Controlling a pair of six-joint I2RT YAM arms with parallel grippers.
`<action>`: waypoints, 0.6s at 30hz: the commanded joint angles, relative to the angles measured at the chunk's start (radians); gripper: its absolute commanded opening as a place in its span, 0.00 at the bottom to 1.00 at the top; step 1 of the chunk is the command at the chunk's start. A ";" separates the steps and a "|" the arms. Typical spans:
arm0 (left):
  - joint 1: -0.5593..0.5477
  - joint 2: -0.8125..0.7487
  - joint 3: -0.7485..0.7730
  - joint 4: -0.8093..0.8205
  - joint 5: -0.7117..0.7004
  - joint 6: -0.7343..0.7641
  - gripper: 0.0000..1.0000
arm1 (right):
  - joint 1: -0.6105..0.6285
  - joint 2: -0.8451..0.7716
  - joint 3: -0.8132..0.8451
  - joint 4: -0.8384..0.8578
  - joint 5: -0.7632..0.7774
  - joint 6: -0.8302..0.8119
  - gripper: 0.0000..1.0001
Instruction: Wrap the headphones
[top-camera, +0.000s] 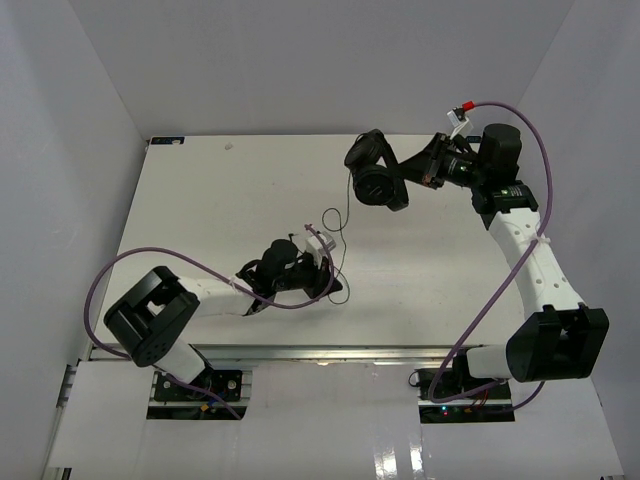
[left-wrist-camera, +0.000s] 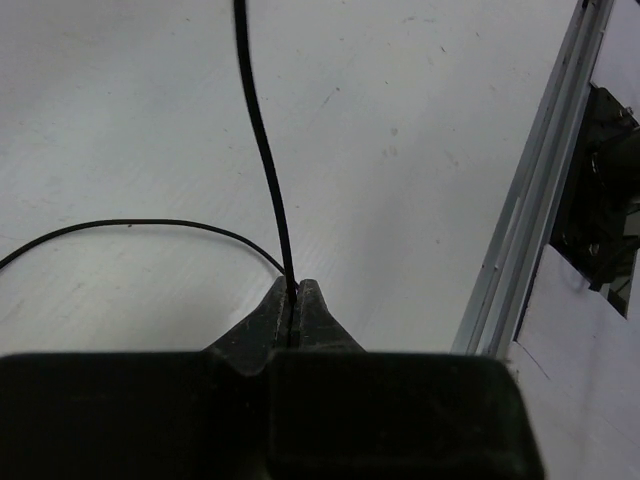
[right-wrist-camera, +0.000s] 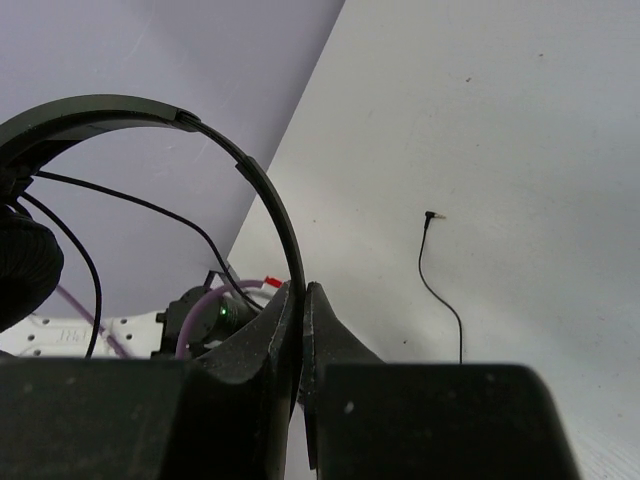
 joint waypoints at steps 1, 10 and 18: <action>-0.058 -0.012 0.071 -0.164 -0.016 -0.012 0.00 | -0.021 0.007 0.062 0.040 0.091 0.053 0.08; -0.219 -0.114 0.132 -0.399 -0.141 -0.006 0.00 | -0.028 0.034 0.088 0.032 0.364 0.009 0.08; -0.377 -0.214 0.240 -0.640 -0.222 -0.012 0.00 | -0.027 0.038 0.036 0.090 0.561 -0.038 0.08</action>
